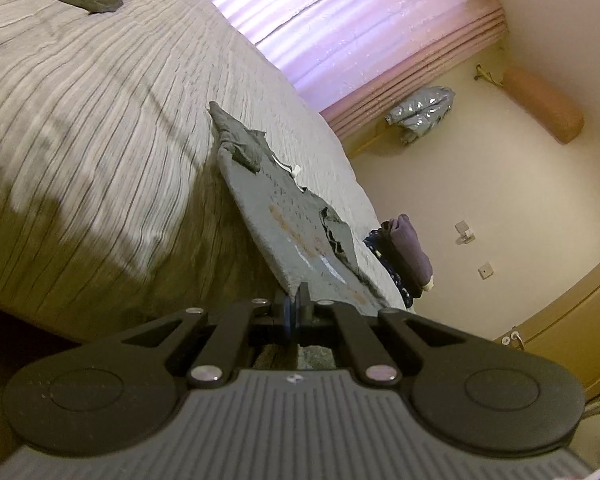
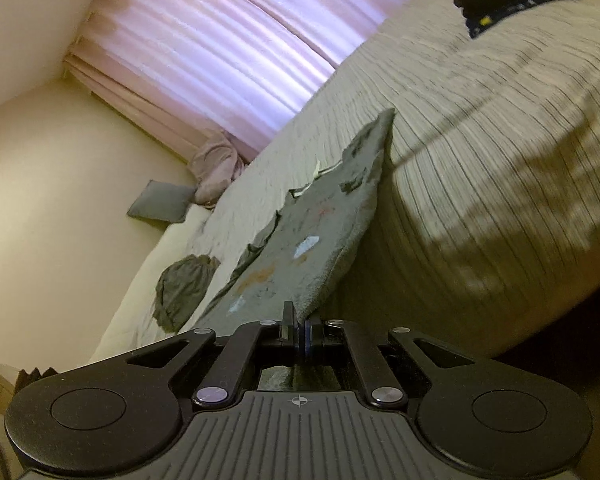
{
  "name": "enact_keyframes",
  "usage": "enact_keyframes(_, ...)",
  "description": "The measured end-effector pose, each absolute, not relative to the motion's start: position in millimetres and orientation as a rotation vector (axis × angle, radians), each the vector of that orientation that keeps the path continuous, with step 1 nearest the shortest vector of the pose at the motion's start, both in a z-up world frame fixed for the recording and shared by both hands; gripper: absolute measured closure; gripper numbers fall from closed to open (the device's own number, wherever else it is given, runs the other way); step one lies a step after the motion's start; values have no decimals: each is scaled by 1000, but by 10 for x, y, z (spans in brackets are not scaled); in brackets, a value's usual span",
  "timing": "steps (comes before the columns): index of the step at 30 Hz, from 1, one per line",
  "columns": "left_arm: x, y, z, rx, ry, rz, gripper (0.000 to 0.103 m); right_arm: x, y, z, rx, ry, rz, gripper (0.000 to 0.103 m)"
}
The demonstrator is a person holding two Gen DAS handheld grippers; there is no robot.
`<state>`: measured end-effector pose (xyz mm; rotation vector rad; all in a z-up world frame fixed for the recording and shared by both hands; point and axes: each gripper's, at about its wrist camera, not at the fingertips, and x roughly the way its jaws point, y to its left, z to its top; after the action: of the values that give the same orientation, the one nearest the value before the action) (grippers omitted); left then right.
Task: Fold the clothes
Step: 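Lift the hem with both grippers and fold it over toward the collar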
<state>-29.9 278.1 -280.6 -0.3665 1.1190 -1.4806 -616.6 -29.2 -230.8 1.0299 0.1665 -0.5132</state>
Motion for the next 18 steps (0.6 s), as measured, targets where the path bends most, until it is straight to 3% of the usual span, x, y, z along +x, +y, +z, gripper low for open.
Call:
enact_keyframes(10,-200,2491,-2544,-397,1096,-1506,103,-6145,-418,-2156,1029,131,-502,101)
enact_keyframes(18,294,1469,-2502,-409,1180,-1512,103,-5714,-1289,-1980,1016,157,-489,101)
